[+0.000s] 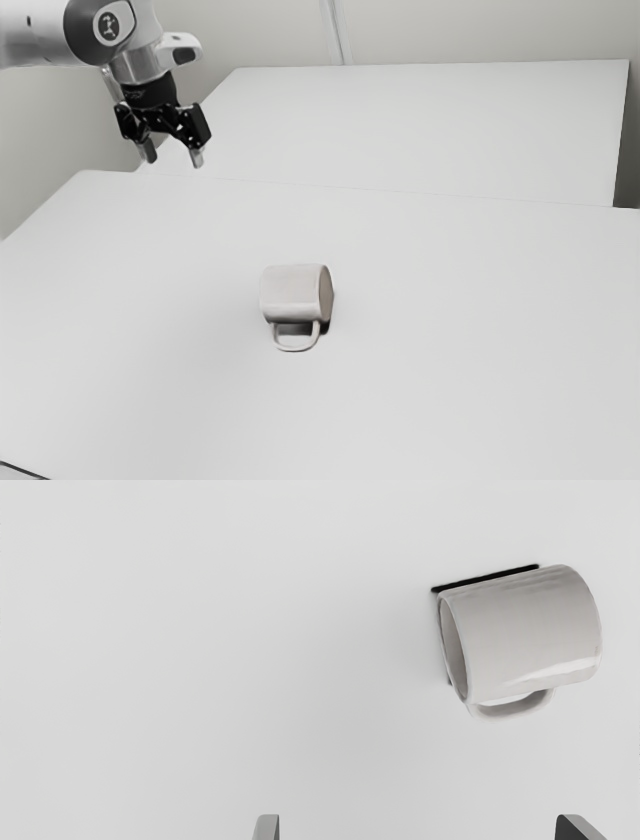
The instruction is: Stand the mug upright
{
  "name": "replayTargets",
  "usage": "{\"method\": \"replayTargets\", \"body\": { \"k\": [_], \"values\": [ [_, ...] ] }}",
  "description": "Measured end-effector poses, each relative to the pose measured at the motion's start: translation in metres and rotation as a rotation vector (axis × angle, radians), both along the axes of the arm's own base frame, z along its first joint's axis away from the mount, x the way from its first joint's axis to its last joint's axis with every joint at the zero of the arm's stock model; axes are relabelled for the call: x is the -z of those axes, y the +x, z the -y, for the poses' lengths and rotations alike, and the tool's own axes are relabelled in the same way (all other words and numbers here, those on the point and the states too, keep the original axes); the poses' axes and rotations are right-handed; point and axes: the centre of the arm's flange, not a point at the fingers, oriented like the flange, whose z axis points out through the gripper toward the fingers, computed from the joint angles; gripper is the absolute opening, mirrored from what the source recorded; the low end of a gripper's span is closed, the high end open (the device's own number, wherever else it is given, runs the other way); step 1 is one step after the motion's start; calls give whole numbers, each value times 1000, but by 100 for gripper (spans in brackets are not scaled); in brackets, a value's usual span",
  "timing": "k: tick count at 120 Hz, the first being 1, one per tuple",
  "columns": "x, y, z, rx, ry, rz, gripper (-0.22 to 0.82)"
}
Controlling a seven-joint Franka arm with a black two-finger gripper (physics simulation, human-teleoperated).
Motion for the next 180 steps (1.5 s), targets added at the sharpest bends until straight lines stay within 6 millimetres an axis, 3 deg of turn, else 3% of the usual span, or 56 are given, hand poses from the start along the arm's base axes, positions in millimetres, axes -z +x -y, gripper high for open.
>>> {"method": "replayTargets", "body": {
  "k": [22,57,85,101,123,131,138,154,180],
  "values": [
    [-5,1,12,23,2,26,60],
    [7,-14,27,42,-15,18,60],
    [65,-3,17,-3,-121,-55,60],
    [95,3,-8,-46,-213,-54,60],
    [138,-4,-104,-193,-348,6,60],
    [151,-9,-126,-225,-392,32,60],
    [165,-8,-129,-225,-431,47,60],
    [192,5,-112,-176,-516,86,60],
    [235,-1,-121,-181,-664,143,60]
  ]
}}
